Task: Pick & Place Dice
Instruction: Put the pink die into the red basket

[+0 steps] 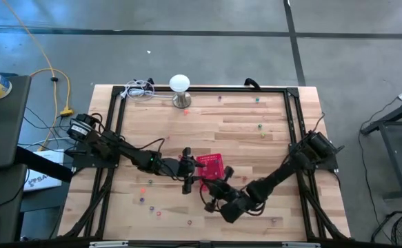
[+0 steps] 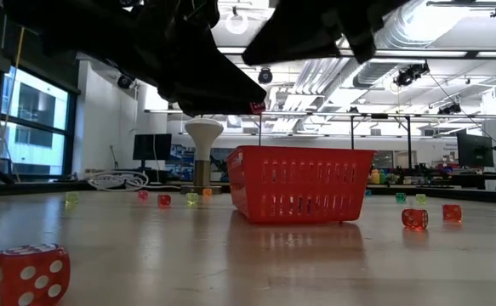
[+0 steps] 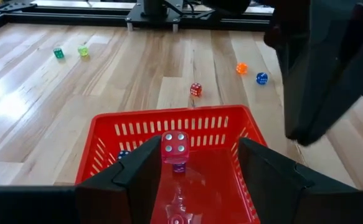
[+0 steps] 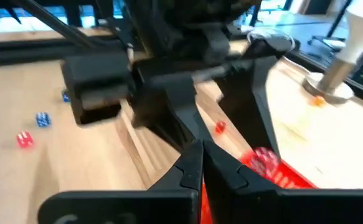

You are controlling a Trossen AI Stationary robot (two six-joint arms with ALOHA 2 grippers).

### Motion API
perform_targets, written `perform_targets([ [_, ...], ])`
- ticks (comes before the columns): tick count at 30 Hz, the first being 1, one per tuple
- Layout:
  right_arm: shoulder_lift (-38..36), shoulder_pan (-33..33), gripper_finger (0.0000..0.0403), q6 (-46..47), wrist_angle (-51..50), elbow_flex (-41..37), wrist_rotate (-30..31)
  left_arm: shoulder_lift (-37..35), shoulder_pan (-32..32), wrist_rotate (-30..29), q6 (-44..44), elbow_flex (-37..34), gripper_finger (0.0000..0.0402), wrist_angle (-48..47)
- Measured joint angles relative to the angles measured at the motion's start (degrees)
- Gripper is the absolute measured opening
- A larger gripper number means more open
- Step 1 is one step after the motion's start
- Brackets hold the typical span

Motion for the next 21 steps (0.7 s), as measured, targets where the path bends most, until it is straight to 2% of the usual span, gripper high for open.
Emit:
perform_targets([
  [3, 0.0, 0.1, 0.0001, 0.2, -0.3, 0.0, 1.3, 0.0, 0.0, 0.0, 0.0, 0.0, 0.0204, -0.1],
  [10, 0.0, -3.7, 0.0001, -0.1, -2.2, 0.0, -3.2, 0.1, 0.1, -0.2, 0.2, 0.0, 0.0204, -0.8],
  [18, 0.0, -6.0, 0.0001, -1.6, -2.6, 0.0, -3.5, 0.1, 0.0, 0.1, 0.1, 0.0, 0.0204, 0.1],
  [21, 0.0, -6.7, 0.0001, 0.1, -4.7, 0.0, -5.6, 0.1, 0.0, 0.1, 0.1, 0.0, 0.0204, 0.0],
])
